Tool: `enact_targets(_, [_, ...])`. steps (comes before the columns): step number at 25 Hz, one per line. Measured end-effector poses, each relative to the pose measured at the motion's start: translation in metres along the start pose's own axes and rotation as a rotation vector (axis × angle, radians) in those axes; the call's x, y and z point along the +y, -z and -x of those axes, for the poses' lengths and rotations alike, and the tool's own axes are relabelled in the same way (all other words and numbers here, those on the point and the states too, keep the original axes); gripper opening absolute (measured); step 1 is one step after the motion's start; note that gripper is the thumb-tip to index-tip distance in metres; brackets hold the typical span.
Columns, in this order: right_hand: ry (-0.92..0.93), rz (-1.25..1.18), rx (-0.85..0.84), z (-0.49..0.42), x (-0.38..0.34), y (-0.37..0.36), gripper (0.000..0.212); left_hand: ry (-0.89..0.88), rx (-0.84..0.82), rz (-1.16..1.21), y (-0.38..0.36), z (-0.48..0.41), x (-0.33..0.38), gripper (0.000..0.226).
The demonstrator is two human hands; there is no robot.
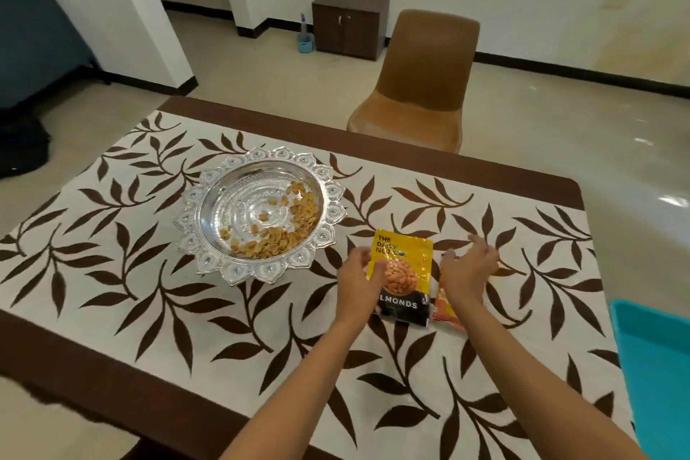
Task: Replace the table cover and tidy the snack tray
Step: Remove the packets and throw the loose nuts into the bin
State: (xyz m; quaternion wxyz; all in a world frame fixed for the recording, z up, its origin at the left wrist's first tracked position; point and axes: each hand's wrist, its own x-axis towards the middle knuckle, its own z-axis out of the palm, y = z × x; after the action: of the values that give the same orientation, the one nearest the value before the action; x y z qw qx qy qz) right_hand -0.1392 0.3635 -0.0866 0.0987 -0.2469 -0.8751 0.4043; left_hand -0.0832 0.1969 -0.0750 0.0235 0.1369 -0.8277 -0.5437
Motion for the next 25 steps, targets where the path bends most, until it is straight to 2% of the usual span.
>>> enact_targets(2, [0.301,-0.201,-0.063,0.009,-0.061,-0.018,0.029,-0.19,0.133,0.079,0.043,-0.021,0.029,0.011])
enact_targets(4, [0.552,-0.315,-0.148,0.022,-0.119,-0.038,0.019,-0.269,0.326,0.069,0.1,-0.049,0.039,0.009])
enact_targets(6, [0.781,-0.233,-0.334,0.035,-0.163,-0.066,0.021,-0.202,0.415,-0.198,0.153,-0.07,0.023,0.017])
enact_targets(8, [0.942,0.029,-0.602,0.046,-0.192,-0.1,0.031,0.045,0.296,-0.631,0.19,-0.081,-0.01,0.038])
enact_targets(9, [0.999,0.174,-0.69,0.05,-0.201,-0.116,0.036,0.142,0.224,-0.743,0.201,-0.082,-0.021,0.044])
enact_targets(11, [1.094,0.418,-0.732,0.051,-0.212,-0.142,0.044,0.184,0.13,-0.847,0.211,-0.082,-0.035,0.05])
enact_targets(13, [1.119,0.595,-0.738,0.047,-0.214,-0.156,0.047,0.167,0.075,-0.941,0.212,-0.081,-0.04,0.053])
enact_targets(16, [1.055,0.72,-0.742,0.052,-0.205,-0.158,0.045,0.179,0.045,-1.034,0.203,-0.067,-0.041,0.052])
enact_targets(20, [0.992,0.895,-0.549,0.087,-0.182,-0.148,0.035,0.158,0.081,-1.005,0.181,-0.043,-0.031,0.036])
enact_targets(22, [0.935,0.873,-0.599,0.109,-0.175,-0.148,0.033,0.144,0.106,-0.917,0.176,-0.04,-0.02,0.029])
enact_targets(25, [0.793,0.637,-0.796,0.124,-0.182,-0.149,0.037,0.091,0.077,-0.634,0.179,-0.041,-0.01,0.016])
